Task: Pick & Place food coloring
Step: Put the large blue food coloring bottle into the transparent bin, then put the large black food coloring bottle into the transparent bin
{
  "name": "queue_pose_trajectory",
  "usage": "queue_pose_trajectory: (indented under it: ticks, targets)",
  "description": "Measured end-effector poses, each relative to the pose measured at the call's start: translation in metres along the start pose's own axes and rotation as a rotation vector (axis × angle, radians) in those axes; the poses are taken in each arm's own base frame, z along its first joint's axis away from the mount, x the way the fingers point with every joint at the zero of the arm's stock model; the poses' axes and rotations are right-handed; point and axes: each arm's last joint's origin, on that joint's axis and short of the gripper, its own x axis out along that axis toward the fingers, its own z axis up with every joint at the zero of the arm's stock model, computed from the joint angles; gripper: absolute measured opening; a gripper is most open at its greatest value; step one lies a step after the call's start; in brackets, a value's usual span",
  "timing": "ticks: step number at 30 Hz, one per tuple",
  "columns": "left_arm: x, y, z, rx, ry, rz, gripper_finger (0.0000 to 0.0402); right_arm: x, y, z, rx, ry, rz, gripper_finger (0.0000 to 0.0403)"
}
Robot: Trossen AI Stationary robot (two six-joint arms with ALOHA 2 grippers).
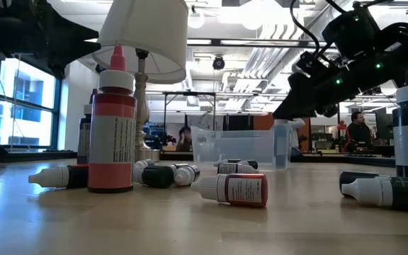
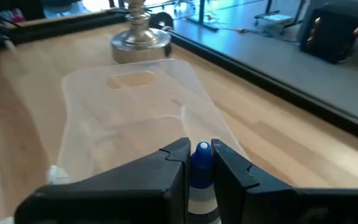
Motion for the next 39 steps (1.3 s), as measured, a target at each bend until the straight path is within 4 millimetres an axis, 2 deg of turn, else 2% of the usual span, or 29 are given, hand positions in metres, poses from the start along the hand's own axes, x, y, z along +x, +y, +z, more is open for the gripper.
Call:
queue_pose_trajectory:
  ticks: [6,10,18,20,22,26,28,30,32,36,39]
  targets:
    - [0.0,0.0,0.0,0.0,0.0,0.0,0.0147,0.0,0.0,0.0,-0.022,-0.003,-0.007,0.0083]
    - [0.0,0.0,0.0,0.001,0.001,0.0,0.0147,0.0,0.0,0.001,-0.034,-0.017,-0.001,0.0091]
    - [0.0,0.0,-0.001,0.005,0.006,0.001,0.0147,-0.01,0.007,0.027,-0.069,-0.226,0.093,0.0102]
    - [0.0,0.0,-0.001,0.008,0.012,0.002,0.0147,-0.018,0.011,0.035,-0.045,-0.269,0.202,0.0107]
    - [0.0,0.0,-0.002,0.012,0.018,0.003,0.0147,-0.029,0.017,0.042,-0.024,-0.3,0.393,0.0109]
    - [0.0,0.0,-0.002,0.012,0.018,0.003,0.0147,-0.055,0.033,0.048,-0.064,-0.314,0.905,0.0106]
    - [0.0,0.0,-0.002,0.012,0.017,0.003,0.0147,-0.07,0.041,0.046,-0.088,-0.27,1.189,0.0103]
    - [0.0,0.0,-0.002,0.012,0.017,0.003,0.0147,-0.082,0.048,0.04,-0.104,-0.195,1.392,0.01]
    - [0.0,0.0,-0.002,0.012,0.017,0.003,0.0147,-0.089,0.056,0.031,-0.15,-0.144,1.441,0.0097]
    - [0.0,0.0,-0.002,0.011,0.017,0.003,0.0147,-0.093,0.065,0.007,-0.289,-0.036,1.302,0.0094]
    - [0.0,0.0,-0.002,0.01,0.017,0.003,0.0147,-0.095,0.068,-0.002,-0.332,0.013,1.249,0.0094]
